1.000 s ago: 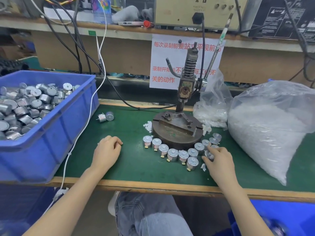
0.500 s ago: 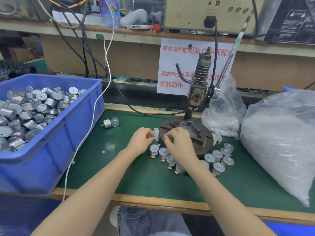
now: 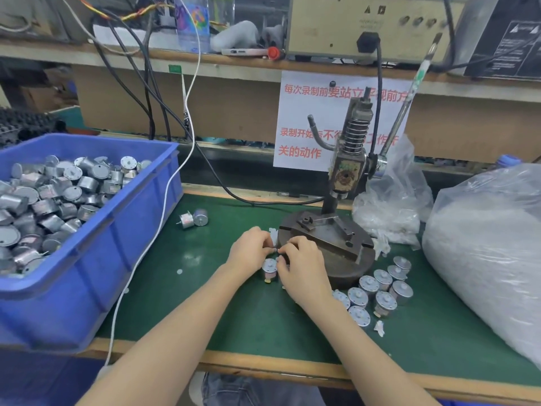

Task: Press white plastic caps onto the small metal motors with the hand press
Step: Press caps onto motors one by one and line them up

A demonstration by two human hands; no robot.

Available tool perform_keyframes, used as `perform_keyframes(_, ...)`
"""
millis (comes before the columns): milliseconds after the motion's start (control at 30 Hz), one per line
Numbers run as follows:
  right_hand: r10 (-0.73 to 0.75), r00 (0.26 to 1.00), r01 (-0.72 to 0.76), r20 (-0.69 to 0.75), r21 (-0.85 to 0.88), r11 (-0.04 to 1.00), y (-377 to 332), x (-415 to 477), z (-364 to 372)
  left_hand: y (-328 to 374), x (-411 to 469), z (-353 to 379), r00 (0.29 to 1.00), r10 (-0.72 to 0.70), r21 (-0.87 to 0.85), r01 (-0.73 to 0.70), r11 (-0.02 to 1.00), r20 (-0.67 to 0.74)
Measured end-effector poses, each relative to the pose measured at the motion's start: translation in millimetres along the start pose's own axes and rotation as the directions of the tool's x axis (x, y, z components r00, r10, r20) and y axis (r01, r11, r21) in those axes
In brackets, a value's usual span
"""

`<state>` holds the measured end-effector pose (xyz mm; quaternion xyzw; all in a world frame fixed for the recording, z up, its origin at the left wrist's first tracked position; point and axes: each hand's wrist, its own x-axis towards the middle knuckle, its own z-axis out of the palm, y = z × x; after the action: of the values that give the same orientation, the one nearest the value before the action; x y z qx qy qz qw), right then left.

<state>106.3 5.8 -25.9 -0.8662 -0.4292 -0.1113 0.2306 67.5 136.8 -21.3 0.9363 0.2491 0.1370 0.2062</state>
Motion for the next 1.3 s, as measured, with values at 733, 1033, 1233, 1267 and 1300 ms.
perform_keyframes(733,-0.129,0.904,0.041,0.408,0.217,0.975,-126.0,95.6,44.1,-90.7,-89.1,-32.6,0.95,-0.129,-0.3,0.039,0.953,-0.284)
perform_keyframes(1033,-0.103,0.864,0.081,0.493,0.065,0.995,-151.5,129.7,76.8,-92.3,-87.7,-27.7,0.948,-0.094,-0.304,-0.004,0.953,-0.306)
perform_keyframes(1233,-0.091,0.941,0.1,0.325,-0.011,0.995,-150.6,124.3,89.1,-92.9,-87.9,-27.3,0.944,-0.109,-0.313,0.006,0.95,-0.311)
perform_keyframes(1267,-0.093,0.942,0.092,0.324,0.02,0.996,-150.2,124.4,89.0,-92.1,-88.8,-27.7,0.944,-0.108,-0.315,0.005,0.949,-0.31)
perform_keyframes(1300,-0.095,0.94,0.08,0.327,0.06,0.995,-149.3,124.3,88.7,-91.5,-89.7,-28.1,0.945,-0.104,-0.314,0.002,0.949,-0.309)
